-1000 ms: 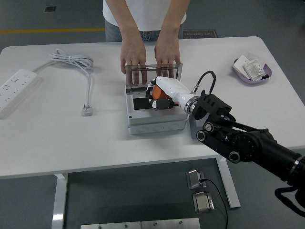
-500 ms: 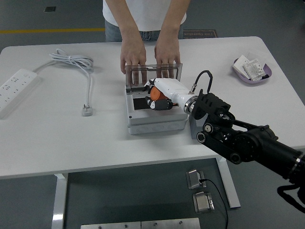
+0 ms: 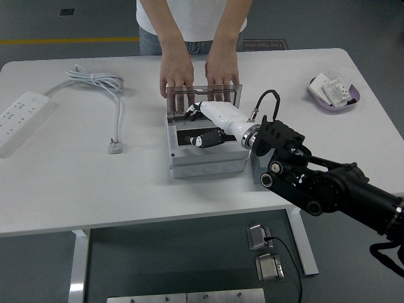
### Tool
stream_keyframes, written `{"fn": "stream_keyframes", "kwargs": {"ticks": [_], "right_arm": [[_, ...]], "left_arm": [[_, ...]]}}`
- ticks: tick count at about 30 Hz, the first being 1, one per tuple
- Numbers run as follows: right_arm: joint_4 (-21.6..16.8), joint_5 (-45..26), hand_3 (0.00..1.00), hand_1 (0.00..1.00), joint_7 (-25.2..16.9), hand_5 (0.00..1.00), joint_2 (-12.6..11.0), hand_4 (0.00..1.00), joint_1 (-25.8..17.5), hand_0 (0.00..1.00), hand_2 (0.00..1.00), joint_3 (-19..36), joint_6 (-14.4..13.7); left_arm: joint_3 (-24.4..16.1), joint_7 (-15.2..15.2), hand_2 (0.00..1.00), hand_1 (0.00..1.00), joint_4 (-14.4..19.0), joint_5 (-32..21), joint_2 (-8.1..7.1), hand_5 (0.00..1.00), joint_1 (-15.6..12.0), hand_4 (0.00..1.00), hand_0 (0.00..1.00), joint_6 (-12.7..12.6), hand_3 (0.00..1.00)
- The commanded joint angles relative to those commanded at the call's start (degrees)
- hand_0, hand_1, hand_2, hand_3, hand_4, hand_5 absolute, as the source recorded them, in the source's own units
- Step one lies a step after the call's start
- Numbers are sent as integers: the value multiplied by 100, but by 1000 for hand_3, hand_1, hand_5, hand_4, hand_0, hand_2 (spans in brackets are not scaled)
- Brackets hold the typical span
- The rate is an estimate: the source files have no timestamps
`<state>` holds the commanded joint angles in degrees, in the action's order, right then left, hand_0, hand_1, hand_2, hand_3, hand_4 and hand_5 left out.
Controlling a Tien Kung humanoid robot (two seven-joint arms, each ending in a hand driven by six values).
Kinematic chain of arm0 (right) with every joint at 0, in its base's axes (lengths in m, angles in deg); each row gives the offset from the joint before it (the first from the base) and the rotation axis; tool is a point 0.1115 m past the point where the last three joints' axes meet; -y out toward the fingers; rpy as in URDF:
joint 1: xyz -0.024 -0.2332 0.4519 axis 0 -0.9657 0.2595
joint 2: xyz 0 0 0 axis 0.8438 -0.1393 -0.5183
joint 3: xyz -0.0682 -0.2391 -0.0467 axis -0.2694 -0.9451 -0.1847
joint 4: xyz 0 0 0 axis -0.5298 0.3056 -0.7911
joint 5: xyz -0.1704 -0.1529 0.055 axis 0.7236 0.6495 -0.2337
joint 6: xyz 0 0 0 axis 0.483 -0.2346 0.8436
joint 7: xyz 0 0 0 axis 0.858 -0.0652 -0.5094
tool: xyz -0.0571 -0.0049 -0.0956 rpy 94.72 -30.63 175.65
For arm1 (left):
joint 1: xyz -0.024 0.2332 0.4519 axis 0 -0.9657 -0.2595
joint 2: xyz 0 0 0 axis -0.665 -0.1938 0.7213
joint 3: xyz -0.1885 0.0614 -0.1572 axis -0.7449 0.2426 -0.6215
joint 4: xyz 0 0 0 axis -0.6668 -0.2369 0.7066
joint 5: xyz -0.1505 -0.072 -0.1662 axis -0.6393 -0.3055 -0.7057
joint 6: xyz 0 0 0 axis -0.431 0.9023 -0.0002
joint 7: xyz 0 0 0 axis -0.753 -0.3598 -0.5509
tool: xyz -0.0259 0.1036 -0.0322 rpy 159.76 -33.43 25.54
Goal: Fetch the battery,place it into the box,close the lid of the box
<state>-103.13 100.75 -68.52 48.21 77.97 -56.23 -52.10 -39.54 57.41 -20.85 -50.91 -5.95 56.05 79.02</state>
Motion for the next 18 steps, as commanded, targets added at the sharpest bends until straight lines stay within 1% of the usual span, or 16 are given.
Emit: {"fn": "stream_keyframes", "kwargs": {"ticks": [6, 9, 12, 13, 15, 18], "right_arm": [[-593, -313, 723, 721, 113, 344, -235, 786, 28, 740, 692, 212, 225], [-677, -420, 721, 712, 86, 353, -292, 788, 96, 734, 690, 292, 256], [-593, -514, 721, 712, 25, 353, -318, 788, 220, 734, 690, 365, 247], [-523, -553, 723, 708, -2, 368, -320, 798, 280, 724, 688, 377, 239], [-381, -602, 723, 708, -40, 368, -320, 798, 394, 724, 688, 386, 229], [-55, -783, 723, 708, -140, 368, -310, 798, 648, 724, 688, 334, 215]], "left_arm": [[-79, -33, 685, 723, 6, 70, 7, 193, -32, 637, 669, -5, 628], [-98, -42, 684, 723, 8, 92, 2, 191, -30, 638, 669, -4, 628], [-116, -49, 684, 723, 9, 122, -10, 191, -14, 638, 669, 0, 628], [-123, -52, 685, 723, 10, 134, -16, 190, -8, 638, 669, 1, 628], [-137, -58, 685, 723, 11, 158, -26, 190, 3, 638, 669, 4, 628], [-172, -72, 685, 723, 13, 204, -47, 190, 17, 638, 669, 4, 628]]}}
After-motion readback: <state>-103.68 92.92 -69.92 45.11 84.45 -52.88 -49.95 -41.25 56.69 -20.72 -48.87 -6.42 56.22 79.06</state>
